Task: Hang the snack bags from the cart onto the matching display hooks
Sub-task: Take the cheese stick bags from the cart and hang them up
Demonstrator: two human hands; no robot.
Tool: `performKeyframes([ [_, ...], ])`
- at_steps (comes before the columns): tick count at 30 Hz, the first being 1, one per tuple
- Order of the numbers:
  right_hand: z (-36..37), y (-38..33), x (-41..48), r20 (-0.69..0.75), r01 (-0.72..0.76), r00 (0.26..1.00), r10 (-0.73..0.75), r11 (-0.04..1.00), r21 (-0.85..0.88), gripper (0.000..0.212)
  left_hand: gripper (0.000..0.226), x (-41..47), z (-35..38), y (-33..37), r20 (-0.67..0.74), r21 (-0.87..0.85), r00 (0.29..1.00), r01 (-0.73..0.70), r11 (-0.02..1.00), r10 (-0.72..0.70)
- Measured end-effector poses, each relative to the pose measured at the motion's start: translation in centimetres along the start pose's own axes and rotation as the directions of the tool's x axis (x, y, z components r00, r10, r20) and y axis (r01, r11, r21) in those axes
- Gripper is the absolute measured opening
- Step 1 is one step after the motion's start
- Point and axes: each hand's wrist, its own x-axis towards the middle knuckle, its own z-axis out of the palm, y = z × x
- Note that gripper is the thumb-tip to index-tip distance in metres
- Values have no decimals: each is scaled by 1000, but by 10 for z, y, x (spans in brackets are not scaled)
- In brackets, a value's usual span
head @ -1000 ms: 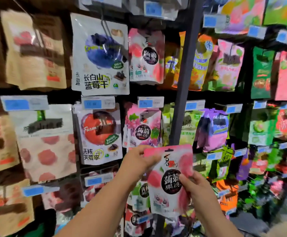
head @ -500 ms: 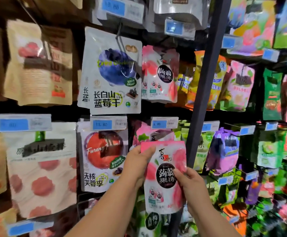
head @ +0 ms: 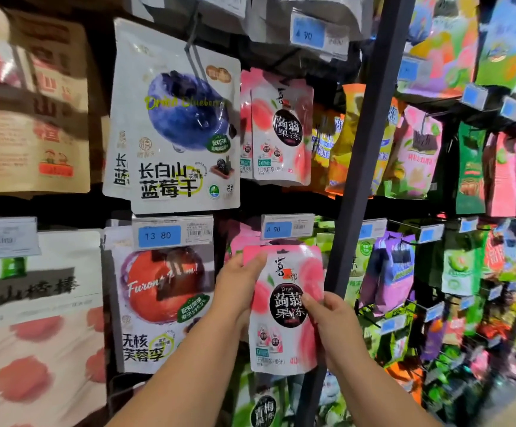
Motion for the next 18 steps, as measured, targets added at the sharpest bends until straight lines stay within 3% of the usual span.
performKeyframes([
  [7,-7,3,-5,-40,63,997,-62,998,21,15,6,1,-10,-9,92,118,996,-26,993,16],
  [11,-11,5,-10,-59,110,992,-111,994,-9,42,8,-5,-10,-10,125,151,991,-59,987,40],
  [18,-13,-19,-7,-56,178,983,-175,981,72,15,11,-15,12,13,140,158,985,-123,980,101],
])
